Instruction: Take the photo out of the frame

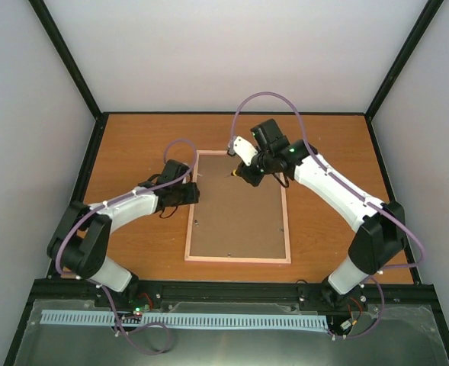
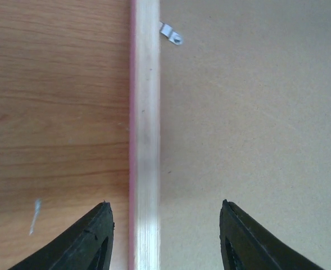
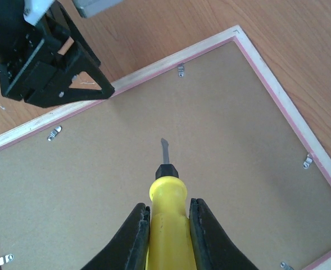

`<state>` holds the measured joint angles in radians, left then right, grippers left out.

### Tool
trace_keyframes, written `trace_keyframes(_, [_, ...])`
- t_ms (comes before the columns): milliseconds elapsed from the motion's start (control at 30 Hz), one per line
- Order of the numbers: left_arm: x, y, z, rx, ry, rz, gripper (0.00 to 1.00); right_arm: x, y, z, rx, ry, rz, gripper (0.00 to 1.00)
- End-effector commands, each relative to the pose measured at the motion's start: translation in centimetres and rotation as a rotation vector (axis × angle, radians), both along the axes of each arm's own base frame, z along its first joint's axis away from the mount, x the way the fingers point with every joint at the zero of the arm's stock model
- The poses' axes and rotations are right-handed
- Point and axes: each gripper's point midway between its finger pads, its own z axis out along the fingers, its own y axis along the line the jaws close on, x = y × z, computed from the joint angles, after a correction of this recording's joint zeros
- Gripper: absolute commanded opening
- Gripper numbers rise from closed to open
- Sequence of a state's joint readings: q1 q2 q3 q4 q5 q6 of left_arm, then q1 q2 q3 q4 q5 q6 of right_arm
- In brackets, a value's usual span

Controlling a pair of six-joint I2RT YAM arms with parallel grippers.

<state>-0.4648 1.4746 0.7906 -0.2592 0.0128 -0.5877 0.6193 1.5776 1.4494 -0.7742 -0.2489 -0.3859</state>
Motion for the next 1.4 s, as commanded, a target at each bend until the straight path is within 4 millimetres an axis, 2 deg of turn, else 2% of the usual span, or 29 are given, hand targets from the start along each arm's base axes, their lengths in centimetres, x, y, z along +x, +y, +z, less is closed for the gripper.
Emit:
trace_keyframes(0, [1.9, -1.3, 0.0, 0.009, -0.016, -0.077, 0.51, 1.4, 0.7, -0.1, 0.006, 0.004, 0.012, 0.03])
trace_keyframes(333, [1.3, -1.1, -2.5, 0.024, 0.046, -0.073, 0.41, 4.5, 4.0, -0.9, 0.062, 0.081, 0.015, 0.03])
trace_keyframes(500, [0.8, -1.1, -3.3, 0.02, 0.07, -0.074, 0.39, 6.3, 5.4, -2.2, 0.077, 0.127, -0.015, 0.03])
trace_keyframes(633, [0.2, -0.8, -3.8, 0.024, 0.082, -0.069, 0.32, 7.0, 6.4, -3.6, 0.079, 0.182, -0.022, 0.03])
trace_keyframes(900, [-1.9, 0.1, -4.1, 0.011, 0.101, -0.052, 0.2, 7.3, 7.6, -4.4, 0.1, 0.224, -0.008, 0.03])
trace_keyframes(1133, [-3.6, 0.9, -3.7, -0.007, 0.096, -0.031, 0.1, 5.9, 9.1, -4.5, 0.115, 0.252, 0.048, 0.03])
trace_keyframes(1367, [-4.0, 1.2, -4.0, -0.009, 0.091, -0.028, 0.01, 4.7, 10.9, -5.5, 0.101, 0.261, 0.1, 0.03])
